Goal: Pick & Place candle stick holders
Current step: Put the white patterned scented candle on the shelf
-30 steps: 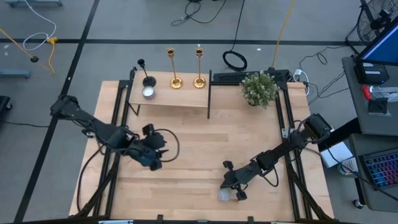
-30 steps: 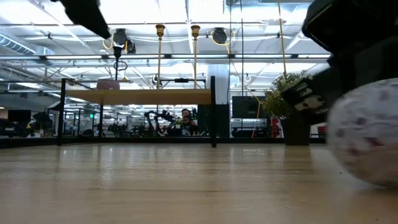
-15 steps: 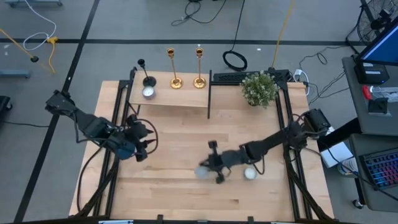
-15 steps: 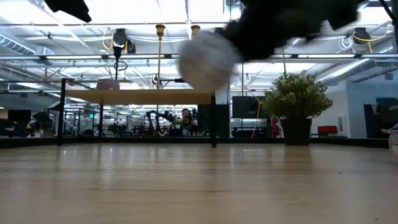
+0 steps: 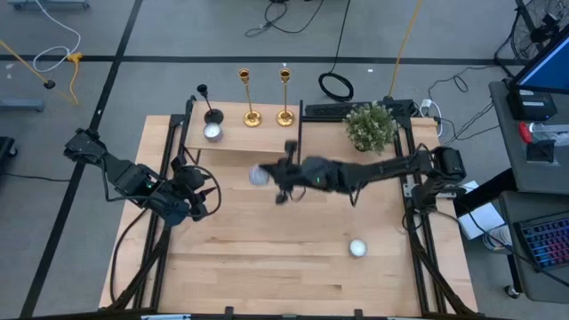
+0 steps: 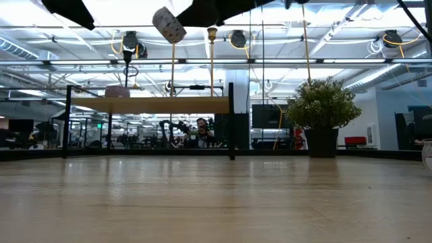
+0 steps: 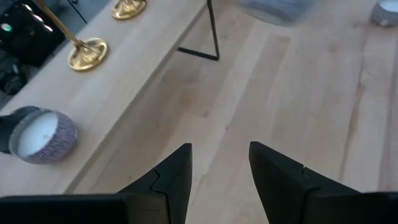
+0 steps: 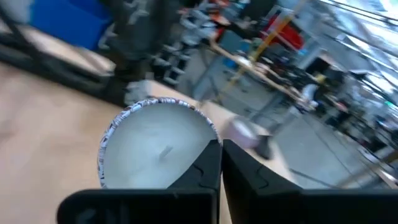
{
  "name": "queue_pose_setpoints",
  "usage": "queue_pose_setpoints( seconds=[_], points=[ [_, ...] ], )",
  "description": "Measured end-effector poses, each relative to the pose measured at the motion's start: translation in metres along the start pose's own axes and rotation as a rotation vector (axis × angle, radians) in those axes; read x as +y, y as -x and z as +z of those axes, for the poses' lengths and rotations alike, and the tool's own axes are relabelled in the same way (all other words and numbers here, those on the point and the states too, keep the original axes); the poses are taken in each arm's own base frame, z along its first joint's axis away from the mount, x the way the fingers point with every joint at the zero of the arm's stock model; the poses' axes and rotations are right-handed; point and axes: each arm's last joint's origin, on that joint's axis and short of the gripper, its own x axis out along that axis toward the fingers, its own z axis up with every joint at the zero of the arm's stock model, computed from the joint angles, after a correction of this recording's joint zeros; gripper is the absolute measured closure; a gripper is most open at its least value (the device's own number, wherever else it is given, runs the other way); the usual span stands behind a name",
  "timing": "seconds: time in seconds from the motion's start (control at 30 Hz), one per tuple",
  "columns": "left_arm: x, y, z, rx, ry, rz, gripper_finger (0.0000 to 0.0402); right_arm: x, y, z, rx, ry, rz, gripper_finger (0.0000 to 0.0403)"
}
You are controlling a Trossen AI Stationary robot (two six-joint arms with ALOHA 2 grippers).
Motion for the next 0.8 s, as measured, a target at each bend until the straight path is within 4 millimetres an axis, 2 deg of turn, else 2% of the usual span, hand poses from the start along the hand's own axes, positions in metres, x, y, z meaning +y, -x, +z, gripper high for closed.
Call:
queue_pose_setpoints(
  seconds=[0.13, 0.37, 0.47, 0.63, 0.8],
  points=[
    [0.000, 0.000, 0.000, -0.005, -0.001, 0.005, 0.0238, -0.026, -0.020, -0.009, 0.021, -0.002, -0.073, 0.0403],
    [0.000, 0.000, 0.001, -0.018, 0.002, 0.016, 0.0238, -0.050, -0.059, -0.021, 0.071, 0.053, -0.135, 0.0403],
    [0.001, 0.000, 0.001, -0.028, 0.002, 0.026, 0.0238, -0.063, -0.071, -0.035, 0.109, 0.050, -0.164, 0.0403],
    [0.001, 0.000, 0.001, -0.034, 0.002, 0.032, 0.0238, -0.074, -0.087, -0.059, 0.128, -0.008, -0.163, 0.0403],
    [0.001, 0.000, 0.001, -0.034, 0.002, 0.032, 0.0238, -0.076, -0.101, -0.078, 0.087, -0.044, -0.158, 0.0403]
  ],
)
